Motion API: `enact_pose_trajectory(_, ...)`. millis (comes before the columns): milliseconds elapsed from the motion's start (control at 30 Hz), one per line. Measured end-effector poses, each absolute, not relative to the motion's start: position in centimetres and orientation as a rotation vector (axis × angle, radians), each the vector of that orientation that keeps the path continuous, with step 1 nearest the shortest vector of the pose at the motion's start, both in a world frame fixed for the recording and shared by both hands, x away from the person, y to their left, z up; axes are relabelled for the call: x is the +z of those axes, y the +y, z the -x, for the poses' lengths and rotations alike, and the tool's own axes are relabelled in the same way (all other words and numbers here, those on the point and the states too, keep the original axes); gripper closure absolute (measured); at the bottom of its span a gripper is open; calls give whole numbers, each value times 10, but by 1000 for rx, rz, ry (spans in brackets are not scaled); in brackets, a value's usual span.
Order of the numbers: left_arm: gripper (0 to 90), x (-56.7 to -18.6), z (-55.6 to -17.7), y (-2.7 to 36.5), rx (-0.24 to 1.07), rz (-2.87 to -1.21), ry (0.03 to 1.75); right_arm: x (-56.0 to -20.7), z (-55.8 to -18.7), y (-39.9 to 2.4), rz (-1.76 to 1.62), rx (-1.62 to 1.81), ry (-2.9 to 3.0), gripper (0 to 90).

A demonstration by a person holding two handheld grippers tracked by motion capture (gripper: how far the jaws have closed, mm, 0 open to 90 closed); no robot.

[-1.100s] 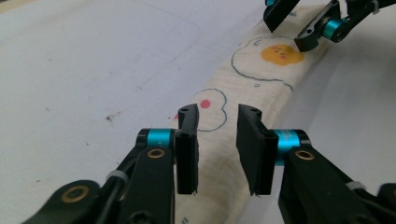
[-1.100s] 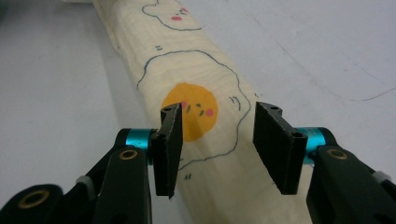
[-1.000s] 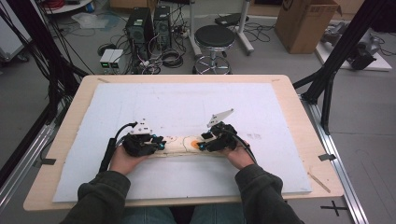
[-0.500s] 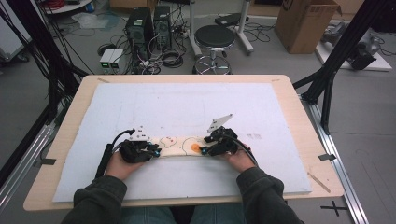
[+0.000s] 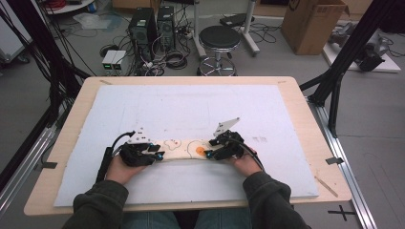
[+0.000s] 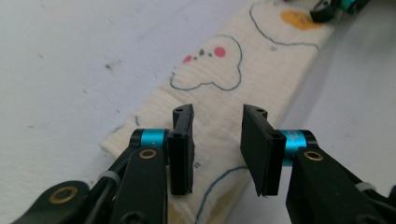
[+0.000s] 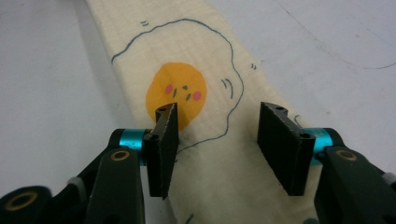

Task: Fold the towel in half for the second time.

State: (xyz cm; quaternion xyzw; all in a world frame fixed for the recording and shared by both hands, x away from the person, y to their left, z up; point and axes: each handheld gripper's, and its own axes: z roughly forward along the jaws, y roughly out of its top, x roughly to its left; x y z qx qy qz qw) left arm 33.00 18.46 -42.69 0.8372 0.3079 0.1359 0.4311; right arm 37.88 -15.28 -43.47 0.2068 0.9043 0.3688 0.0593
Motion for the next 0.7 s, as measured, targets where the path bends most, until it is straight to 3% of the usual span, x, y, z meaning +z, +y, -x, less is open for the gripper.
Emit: enact_pose_trajectory(700, 605, -437, -334, 200, 325, -2160, 820, -431, -380, -165, -628, 1074, 2745, 390)
